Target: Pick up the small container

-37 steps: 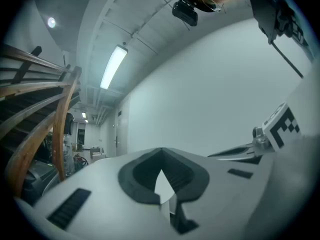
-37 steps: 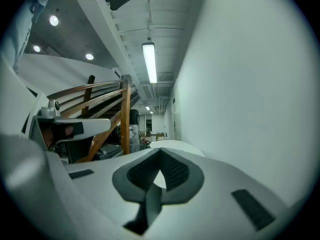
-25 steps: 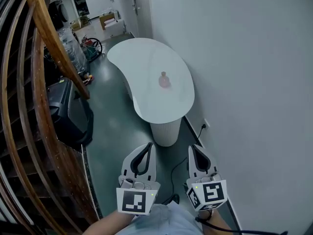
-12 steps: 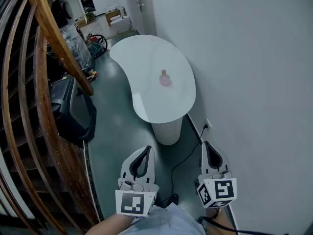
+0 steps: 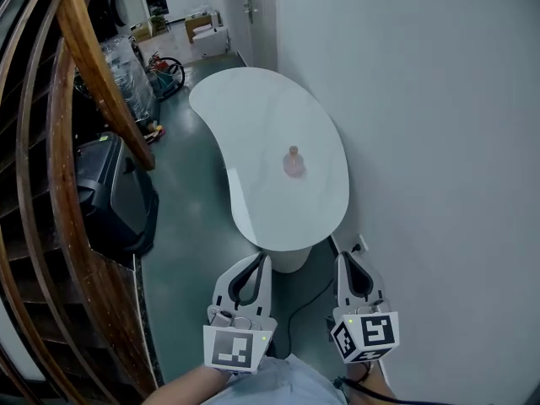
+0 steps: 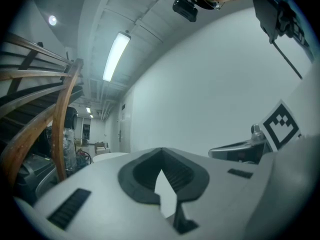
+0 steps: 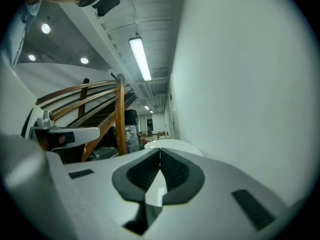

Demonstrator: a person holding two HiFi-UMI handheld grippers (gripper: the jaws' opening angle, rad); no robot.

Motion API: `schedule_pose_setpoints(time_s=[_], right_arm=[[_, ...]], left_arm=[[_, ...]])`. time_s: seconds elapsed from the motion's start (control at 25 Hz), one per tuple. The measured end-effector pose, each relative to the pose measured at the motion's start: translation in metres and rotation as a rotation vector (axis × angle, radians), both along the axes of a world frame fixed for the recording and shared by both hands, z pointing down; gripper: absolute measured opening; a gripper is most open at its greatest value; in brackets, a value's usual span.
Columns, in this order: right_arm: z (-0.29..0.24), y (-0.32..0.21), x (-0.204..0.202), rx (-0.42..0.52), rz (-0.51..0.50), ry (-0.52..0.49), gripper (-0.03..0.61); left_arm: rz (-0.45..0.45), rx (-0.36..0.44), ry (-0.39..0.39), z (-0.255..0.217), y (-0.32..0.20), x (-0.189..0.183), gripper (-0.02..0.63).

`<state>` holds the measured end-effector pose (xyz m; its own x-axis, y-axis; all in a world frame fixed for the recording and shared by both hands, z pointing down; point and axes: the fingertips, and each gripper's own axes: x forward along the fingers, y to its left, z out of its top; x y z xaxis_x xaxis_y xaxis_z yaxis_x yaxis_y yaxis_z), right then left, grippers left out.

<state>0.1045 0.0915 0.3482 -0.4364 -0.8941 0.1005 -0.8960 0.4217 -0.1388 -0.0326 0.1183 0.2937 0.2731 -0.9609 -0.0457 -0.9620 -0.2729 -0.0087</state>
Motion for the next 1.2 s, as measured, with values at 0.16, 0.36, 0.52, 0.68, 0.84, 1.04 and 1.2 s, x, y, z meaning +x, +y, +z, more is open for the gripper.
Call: schedule_pose_setpoints(time_s=[0.16,0.36,0.52,0.68,0.84,1.04,1.2], right_arm=[[-0.018,-0.043,-0.017,0.033,0.012,0.01,0.002],[-0.03,-0.084,-0.033,0.066,0.034,0.016,0.002],[-0.029,-0.104,-0.041,0.071,0.056,0.023,0.002],[-0.029,-0.115,-0.04,0.069,0.079,0.036,0.002],[-0.024,-0.121,-0.031,0.048,0.103,0.042,0.002],[-0.016,-0.134,-0.025,0.025,0.097,0.031,0.002],[-0.009,-0.158,-0.02,0.009,0.066,0.007,0.002]], left_arm=[[0.019,0.043,0.013,-0.014,-0.044,-0.015,0.0],[0.05,0.076,0.02,-0.024,-0.085,-0.029,0.0],[0.078,0.074,0.02,-0.019,-0.106,-0.037,0.0],[0.11,0.047,0.028,-0.009,-0.12,-0.035,0.0],[0.133,0.02,0.022,0.0,-0.13,-0.026,0.0],[0.137,0.001,0.006,0.005,-0.143,-0.017,0.0],[0.114,-0.006,-0.013,0.005,-0.164,-0.008,0.001]])
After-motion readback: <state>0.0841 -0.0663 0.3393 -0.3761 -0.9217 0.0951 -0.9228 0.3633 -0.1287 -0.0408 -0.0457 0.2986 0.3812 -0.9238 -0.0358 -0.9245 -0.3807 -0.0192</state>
